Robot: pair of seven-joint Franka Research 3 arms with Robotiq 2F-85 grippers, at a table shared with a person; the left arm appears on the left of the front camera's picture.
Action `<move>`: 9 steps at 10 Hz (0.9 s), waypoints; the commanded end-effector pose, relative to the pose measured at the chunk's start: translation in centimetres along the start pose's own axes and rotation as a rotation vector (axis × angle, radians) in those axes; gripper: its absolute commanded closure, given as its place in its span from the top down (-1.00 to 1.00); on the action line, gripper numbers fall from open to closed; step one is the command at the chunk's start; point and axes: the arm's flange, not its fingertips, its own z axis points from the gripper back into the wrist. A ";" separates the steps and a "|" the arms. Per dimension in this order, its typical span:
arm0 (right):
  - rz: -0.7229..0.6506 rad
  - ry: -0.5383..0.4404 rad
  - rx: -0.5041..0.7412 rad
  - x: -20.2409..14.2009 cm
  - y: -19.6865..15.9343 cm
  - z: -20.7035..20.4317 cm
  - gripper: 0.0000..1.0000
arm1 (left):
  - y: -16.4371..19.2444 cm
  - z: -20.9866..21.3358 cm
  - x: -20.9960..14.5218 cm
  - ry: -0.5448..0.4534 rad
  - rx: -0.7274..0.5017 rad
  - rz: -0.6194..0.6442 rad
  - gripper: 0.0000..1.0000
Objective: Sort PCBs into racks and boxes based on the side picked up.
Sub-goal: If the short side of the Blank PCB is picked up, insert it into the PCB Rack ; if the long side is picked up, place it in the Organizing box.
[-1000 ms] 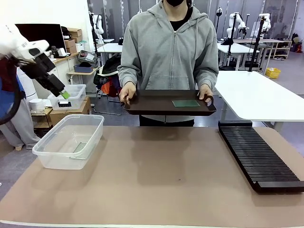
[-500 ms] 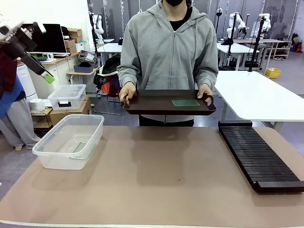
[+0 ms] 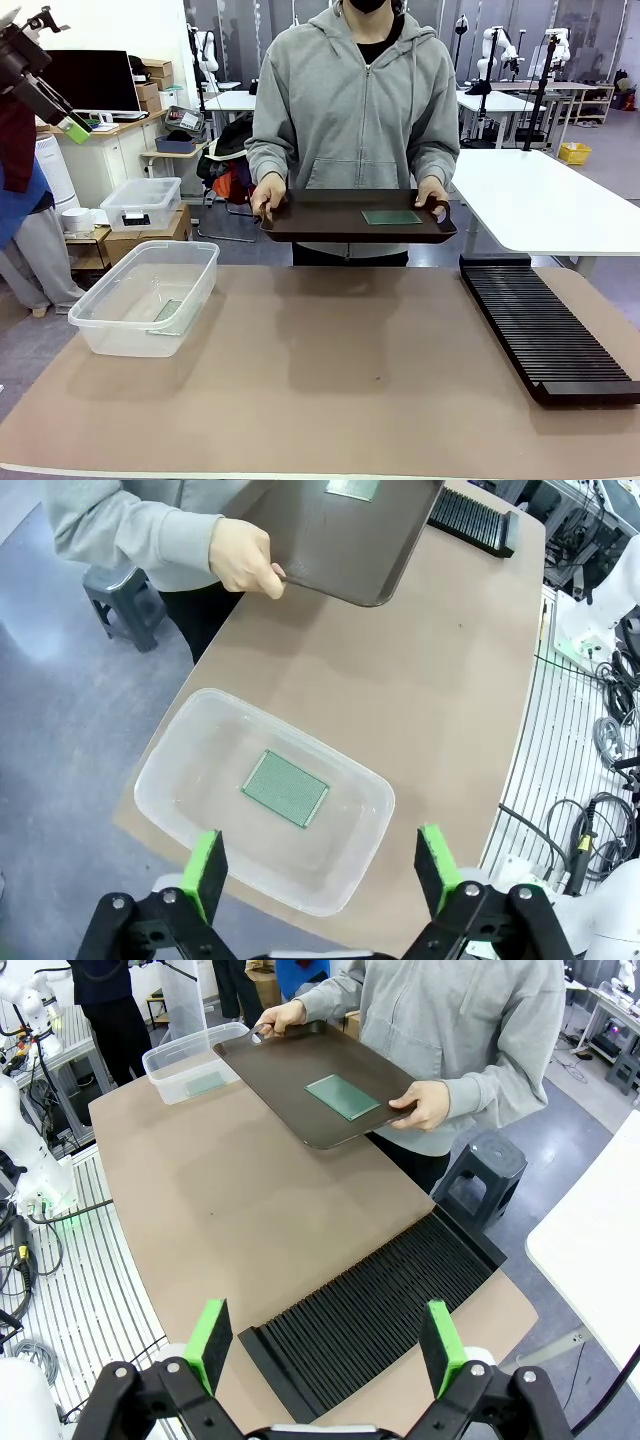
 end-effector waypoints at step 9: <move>0.002 -0.001 0.001 -0.1 0.0 -0.1 1.00 | 0.3 3.0 0.3 -0.172 -0.124 -0.091 1.00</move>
